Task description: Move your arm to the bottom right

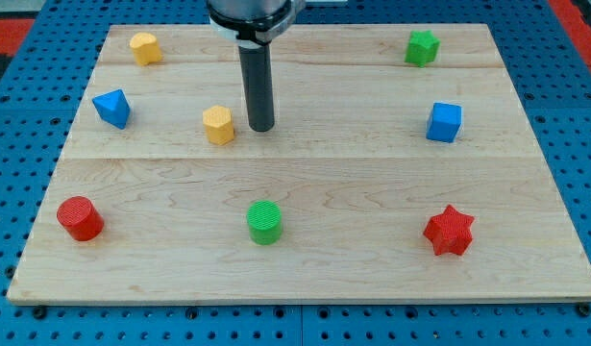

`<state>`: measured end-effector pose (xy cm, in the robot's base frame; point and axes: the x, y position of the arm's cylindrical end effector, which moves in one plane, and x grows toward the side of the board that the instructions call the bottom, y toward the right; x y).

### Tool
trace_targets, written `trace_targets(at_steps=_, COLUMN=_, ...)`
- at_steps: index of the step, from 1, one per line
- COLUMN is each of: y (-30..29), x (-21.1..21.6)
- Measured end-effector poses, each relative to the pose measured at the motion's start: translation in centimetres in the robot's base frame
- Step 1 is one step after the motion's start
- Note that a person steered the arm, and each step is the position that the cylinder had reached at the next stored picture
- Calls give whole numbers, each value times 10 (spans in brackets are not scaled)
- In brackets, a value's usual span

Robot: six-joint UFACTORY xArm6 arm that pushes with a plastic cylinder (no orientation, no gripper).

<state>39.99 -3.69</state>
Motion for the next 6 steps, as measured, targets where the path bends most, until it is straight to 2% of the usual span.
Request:
trace_targets(at_steps=1, y=96, x=66)
trace_targets(at_steps=2, y=191, x=54)
trace_targets(at_steps=3, y=271, x=75)
trace_targets(at_steps=4, y=281, x=130)
trace_targets(at_steps=5, y=283, x=149)
trace_targets(at_steps=6, y=280, x=151)
